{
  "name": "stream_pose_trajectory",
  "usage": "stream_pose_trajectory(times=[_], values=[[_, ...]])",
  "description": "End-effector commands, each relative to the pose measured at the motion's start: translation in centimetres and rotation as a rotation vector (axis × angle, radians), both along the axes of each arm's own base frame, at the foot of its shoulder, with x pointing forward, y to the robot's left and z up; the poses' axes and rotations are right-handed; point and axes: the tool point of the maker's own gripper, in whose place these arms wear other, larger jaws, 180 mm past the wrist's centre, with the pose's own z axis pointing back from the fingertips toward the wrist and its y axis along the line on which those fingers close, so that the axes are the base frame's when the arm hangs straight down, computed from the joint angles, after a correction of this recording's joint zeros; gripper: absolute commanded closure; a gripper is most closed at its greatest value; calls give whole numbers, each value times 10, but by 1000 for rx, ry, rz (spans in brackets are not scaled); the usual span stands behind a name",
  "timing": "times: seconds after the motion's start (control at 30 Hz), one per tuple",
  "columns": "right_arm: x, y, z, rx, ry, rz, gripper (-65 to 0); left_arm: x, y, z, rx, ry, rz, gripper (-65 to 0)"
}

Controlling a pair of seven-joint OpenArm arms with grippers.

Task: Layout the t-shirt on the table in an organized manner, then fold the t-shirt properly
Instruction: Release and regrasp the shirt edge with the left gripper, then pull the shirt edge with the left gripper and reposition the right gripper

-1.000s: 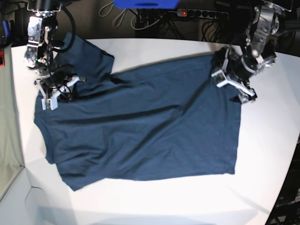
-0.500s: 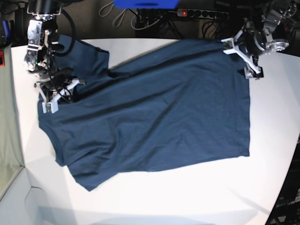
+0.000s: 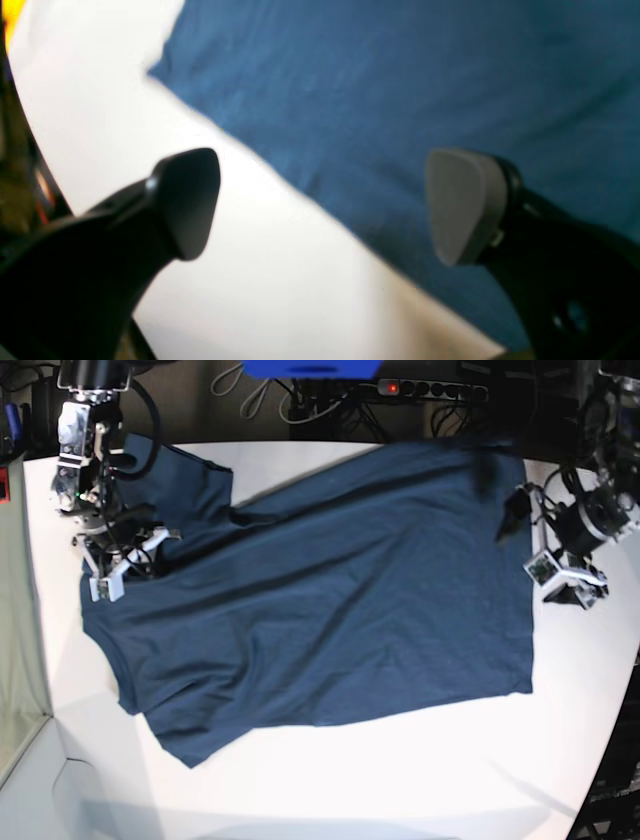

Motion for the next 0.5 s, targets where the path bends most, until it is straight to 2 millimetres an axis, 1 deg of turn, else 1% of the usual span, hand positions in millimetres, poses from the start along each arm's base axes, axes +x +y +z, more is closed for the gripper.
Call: stream_pose_trajectory(times=[0.0, 0.07, 0.17, 0.2, 0.3, 0.4, 0.47], values=[[12, -3, 21, -8, -74, -4, -240, 11, -6, 4, -34, -32, 11, -632], [17, 0, 32, -12, -106, 4, -240, 16, -5, -11, -29, -15, 54, -632], [22, 7, 53, -23, -157, 24, -240, 19, -8, -37, 2, 23, 94, -632], [21, 8, 56, -24, -164, 27, -240, 21, -8, -46, 16, 38, 107, -632], [23, 19, 60, -1, -182, 27, -240, 27, -9, -65, 40, 77, 134, -632], [23, 23, 60, 10, -186, 25, -240, 32, -5, -77, 51, 110, 154, -632], [24, 26, 59, 14, -183, 31, -240, 42, 1, -82, 41, 125, 176, -632]])
